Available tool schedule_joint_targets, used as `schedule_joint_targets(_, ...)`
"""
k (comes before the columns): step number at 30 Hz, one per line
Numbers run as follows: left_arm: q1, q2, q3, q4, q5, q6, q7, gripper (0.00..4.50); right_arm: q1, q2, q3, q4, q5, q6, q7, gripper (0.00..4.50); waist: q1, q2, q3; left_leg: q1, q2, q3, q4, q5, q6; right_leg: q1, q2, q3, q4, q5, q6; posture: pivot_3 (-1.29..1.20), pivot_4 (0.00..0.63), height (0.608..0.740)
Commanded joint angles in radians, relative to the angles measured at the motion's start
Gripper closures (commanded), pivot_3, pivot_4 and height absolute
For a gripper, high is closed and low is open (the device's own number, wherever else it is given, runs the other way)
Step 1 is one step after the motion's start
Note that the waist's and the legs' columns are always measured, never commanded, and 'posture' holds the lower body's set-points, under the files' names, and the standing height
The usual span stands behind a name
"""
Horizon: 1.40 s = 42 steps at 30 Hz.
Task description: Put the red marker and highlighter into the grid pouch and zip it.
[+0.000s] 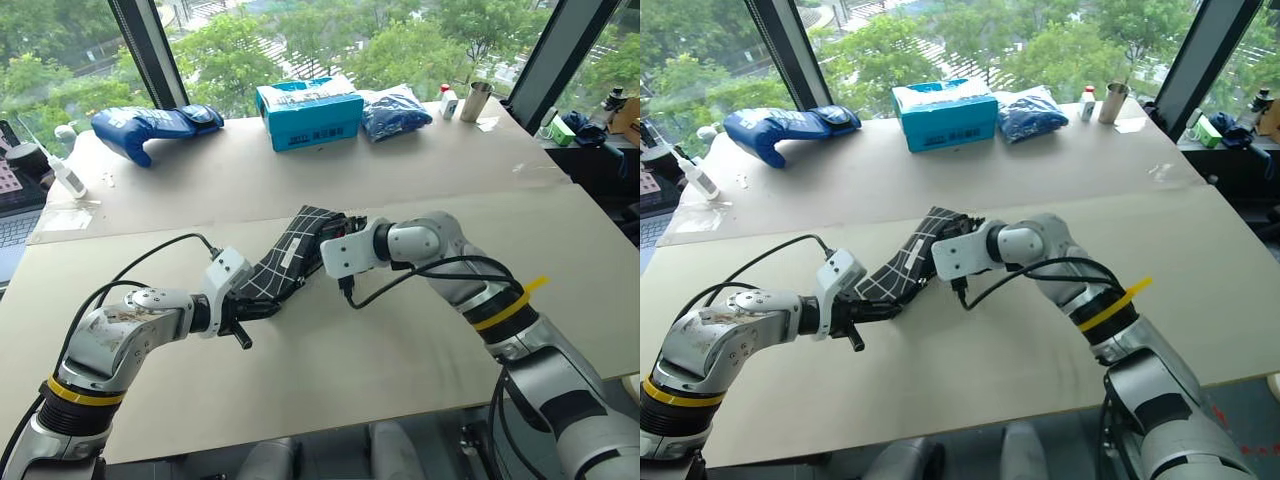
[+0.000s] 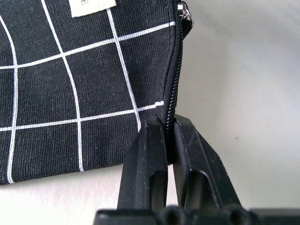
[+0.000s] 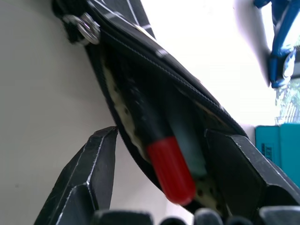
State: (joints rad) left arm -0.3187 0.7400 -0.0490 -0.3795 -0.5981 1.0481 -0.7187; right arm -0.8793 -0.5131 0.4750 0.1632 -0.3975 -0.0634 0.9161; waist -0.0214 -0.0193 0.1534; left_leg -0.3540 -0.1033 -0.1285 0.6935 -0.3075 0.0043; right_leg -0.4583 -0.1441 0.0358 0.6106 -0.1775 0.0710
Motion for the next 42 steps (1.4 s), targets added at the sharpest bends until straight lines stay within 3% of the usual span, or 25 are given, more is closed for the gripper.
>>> schedule_joint_targets(1,-0.013,-0.03,0.053,-0.02,-0.05,0.013,0.004,4.5,-0.02,-0.014,-0.124,-0.048,0.096,0.031,-0.006,1.37,0.0,0.0,0.0,0.0,0.0,0.0,0.0,0.0,0.0,0.0,0.0,0.0,0.0,0.0,0.0,0.0,0.15,0.74)
schedule_joint_targets(4,-0.034,-0.067,0.102,-0.011,-0.093,0.05,0.027,4.5,0.007,-0.035,-0.212,-0.114,0.211,0.093,0.041,1.37,0.001,0.0,0.0,0.0,0.0,0.0,0.0,0.0,0.0,0.0,0.0,0.0,0.0,0.0,0.0,0.0,0.15,0.74)
schedule_joint_targets(9,-0.051,-0.089,0.139,-0.001,-0.122,0.085,0.056,4.5,0.205,-0.101,-0.336,-0.357,0.552,0.457,0.225,1.37,0.008,0.0,0.0,0.0,0.003,-0.001,0.0,-0.001,0.001,0.002,0.0,-0.001,0.0,0.0,0.0,0.0,0.15,0.74)
schedule_joint_targets(12,-0.06,-0.096,0.149,0.002,-0.133,0.098,0.069,4.5,0.307,-0.12,-0.338,-0.42,0.623,0.601,0.224,1.37,0.005,0.0,0.0,0.0,0.002,0.0,0.001,-0.002,0.002,0.002,0.0,0.0,0.0,0.0,0.0,0.0,0.15,0.74)
schedule_joint_targets(16,-0.064,-0.093,0.152,0.007,-0.136,0.101,0.076,4.5,0.374,-0.068,-0.411,-0.482,0.792,0.785,0.17,1.37,0.001,0.0,0.0,0.0,0.003,0.002,0.001,-0.002,0.002,0.0,0.0,0.001,0.0,0.0,0.0,0.0,0.15,0.74)
schedule_joint_targets(19,-0.062,-0.088,0.153,0.007,-0.136,0.103,0.074,4.5,0.402,-0.026,-0.348,-0.49,0.754,0.788,0.092,1.37,0.003,0.0,0.0,0.001,0.004,0.002,0.001,-0.002,0.002,0.0,0.0,0.001,0.0,0.0,0.0,0.0,0.15,0.74)
schedule_joint_targets(24,-0.057,-0.081,0.137,0.006,-0.126,0.097,0.066,4.5,0.337,0.139,-0.22,-0.379,0.65,0.807,-0.104,1.37,0.002,0.0,0.0,0.001,0.003,0.002,0.001,-0.002,0.001,0.0,0.0,0.001,0.001,0.0,0.0,0.0,0.15,0.74)
schedule_joint_targets(33,-0.048,-0.079,0.132,-0.003,-0.122,0.092,0.066,4.5,0.229,0.279,-0.136,-0.188,0.555,0.737,-0.214,1.37,0.003,0.0,0.0,0.001,0.003,0.002,0.001,-0.002,0.001,0.0,0.0,0.0,0.001,0.0,0.0,0.0,0.15,0.74)
schedule_joint_targets(37,-0.038,-0.076,0.133,-0.011,-0.123,0.094,0.068,4.5,0.244,0.255,-0.139,-0.241,0.586,0.737,-0.161,2.26,0.001,0.0,0.0,0.001,0.003,0.002,0.001,-0.002,0.001,0.0,0.0,0.0,0.001,0.0,0.0,0.0,0.15,0.74)
schedule_joint_targets(42,-0.031,-0.073,0.134,-0.01,-0.122,0.092,0.067,4.5,0.247,0.216,-0.163,-0.262,0.609,0.76,-0.131,4.11,0.0,0.0,0.0,0.001,0.003,0.002,0.001,-0.002,0.001,0.0,0.0,0.0,0.001,0.0,0.0,0.0,0.15,0.74)
